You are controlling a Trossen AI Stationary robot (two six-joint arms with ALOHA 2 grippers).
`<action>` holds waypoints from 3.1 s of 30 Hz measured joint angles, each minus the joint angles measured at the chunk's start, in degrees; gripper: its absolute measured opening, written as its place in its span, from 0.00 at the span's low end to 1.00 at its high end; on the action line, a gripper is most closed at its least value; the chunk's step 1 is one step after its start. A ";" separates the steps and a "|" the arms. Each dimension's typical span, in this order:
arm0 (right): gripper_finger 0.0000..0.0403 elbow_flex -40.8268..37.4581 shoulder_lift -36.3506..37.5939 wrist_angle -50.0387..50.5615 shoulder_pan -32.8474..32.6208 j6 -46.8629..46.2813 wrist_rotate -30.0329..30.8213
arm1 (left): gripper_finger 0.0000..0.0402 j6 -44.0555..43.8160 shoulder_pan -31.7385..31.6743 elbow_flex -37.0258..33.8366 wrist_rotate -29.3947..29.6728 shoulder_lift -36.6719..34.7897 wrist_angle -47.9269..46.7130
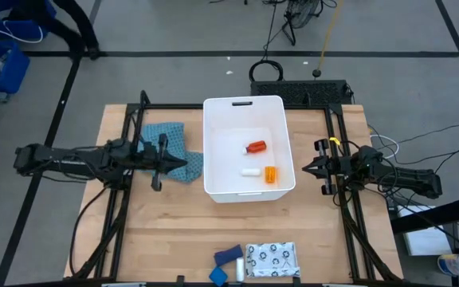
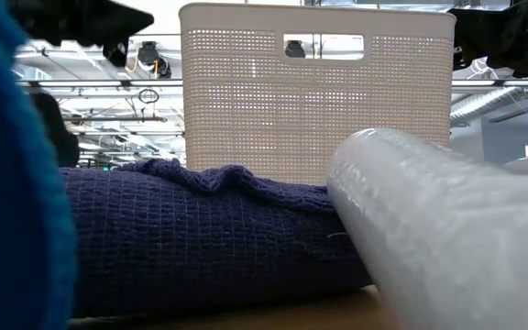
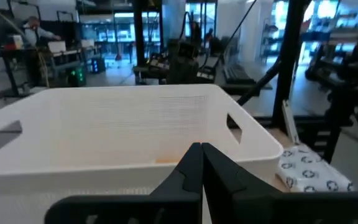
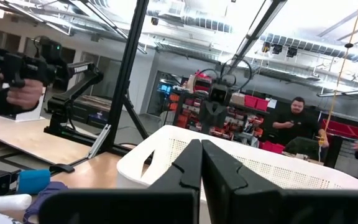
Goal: Pick & place medical supplies in basket/bin
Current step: Put the mailer bag into the white bin
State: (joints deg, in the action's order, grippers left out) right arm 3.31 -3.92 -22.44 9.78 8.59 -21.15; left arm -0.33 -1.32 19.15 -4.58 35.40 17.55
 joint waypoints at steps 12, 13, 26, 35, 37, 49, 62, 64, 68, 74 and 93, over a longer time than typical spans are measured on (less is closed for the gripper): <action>0.00 0.01 0.00 0.21 0.00 -0.21 0.02 | 0.00 -1.10 0.50 -8.02 4.71 -0.42 4.59; 0.00 0.00 0.00 0.43 0.00 -0.13 0.04 | 0.00 -1.11 0.63 -9.27 4.99 -0.42 6.07; 0.00 0.02 -0.02 2.34 -0.02 -0.30 0.39 | 0.00 -3.68 0.76 -18.58 9.20 0.66 16.19; 0.00 0.02 -0.02 2.62 -0.02 -0.42 2.95 | 0.00 -2.98 0.76 -18.58 8.30 0.70 15.61; 0.00 0.02 -0.02 2.62 -0.02 -0.55 3.08 | 0.00 -2.98 0.76 -18.58 7.65 0.70 15.73; 0.00 6.66 -1.27 7.01 -0.99 -0.50 1.21 | 0.01 -3.32 0.76 -18.58 7.65 0.70 16.14; 0.00 30.48 -19.02 26.21 -11.54 0.88 2.65 | 0.02 -3.00 0.76 -18.58 10.83 0.70 16.01; 0.00 33.23 -22.22 28.20 -14.19 0.28 4.98 | 0.01 -3.00 0.76 -18.58 11.57 0.70 16.01; 0.00 37.78 -29.01 31.73 -20.75 -1.35 8.85 | 0.03 -3.01 0.76 -18.58 11.66 0.70 16.03; 0.00 43.40 -40.99 34.77 -35.10 -3.75 18.26 | 0.08 -2.91 0.76 -18.58 12.17 0.70 16.05; 0.00 63.31 -70.84 41.58 -67.23 -9.39 55.34 | 0.04 -3.96 0.76 -18.55 12.83 0.70 16.12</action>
State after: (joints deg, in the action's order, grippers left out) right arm 66.63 -74.77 19.15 -57.45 -0.80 34.19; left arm -4.29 -0.56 0.60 8.25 36.10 33.67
